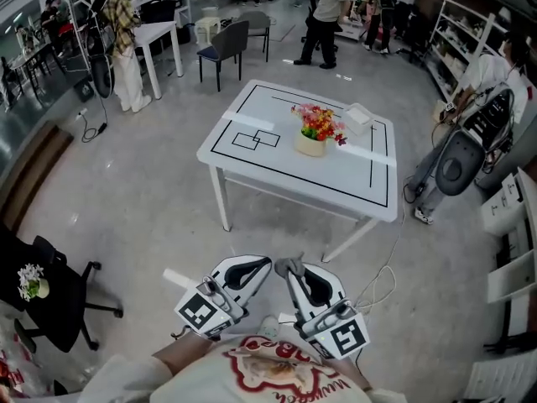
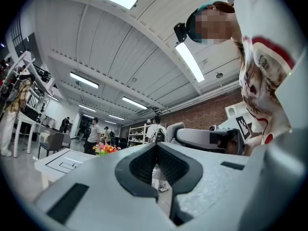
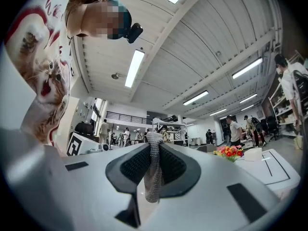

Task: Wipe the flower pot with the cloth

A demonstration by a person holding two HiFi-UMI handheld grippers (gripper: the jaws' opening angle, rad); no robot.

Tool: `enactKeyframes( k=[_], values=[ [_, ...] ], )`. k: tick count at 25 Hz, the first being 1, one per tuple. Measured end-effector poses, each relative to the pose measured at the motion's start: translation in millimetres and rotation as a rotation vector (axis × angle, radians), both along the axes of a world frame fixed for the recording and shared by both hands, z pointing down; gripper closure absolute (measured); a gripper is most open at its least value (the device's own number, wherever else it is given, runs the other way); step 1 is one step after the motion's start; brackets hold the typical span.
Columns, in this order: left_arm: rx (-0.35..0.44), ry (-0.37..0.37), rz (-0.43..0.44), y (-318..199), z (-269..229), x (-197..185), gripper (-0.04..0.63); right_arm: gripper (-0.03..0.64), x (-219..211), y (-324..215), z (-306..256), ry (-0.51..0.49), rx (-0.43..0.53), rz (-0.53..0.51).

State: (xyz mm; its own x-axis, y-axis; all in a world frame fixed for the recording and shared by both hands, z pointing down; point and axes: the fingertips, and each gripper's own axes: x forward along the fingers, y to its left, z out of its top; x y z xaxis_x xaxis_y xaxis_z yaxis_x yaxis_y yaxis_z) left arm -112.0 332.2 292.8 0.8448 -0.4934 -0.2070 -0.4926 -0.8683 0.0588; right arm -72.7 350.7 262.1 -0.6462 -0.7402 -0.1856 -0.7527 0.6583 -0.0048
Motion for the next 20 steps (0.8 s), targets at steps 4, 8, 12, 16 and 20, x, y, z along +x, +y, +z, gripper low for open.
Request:
enactKeyframes(
  k=[4, 8, 12, 16, 20],
  values=[
    [-0.012, 0.013, 0.036, 21, 3, -25, 0.592, 0.575, -29, 25, 7, 0.013, -0.008, 0.028],
    [-0.016, 0.007, 0.093, 44, 7, -44, 0.592, 0.575, -55, 50, 12, 0.03, -0.021, 0.078],
    [-0.024, 0.002, 0.143, 70, 14, -60, 0.592, 0.574, -70, 73, 18, 0.062, -0.022, 0.143],
    [-0.041, -0.001, 0.176, 82, 20, -70, 0.592, 0.572, -74, 86, 18, 0.028, -0.026, 0.197],
    [-0.016, 0.002, 0.183, 85, 16, -72, 0.592, 0.572, -91, 94, 28, 0.069, -0.045, 0.167]
  ],
)
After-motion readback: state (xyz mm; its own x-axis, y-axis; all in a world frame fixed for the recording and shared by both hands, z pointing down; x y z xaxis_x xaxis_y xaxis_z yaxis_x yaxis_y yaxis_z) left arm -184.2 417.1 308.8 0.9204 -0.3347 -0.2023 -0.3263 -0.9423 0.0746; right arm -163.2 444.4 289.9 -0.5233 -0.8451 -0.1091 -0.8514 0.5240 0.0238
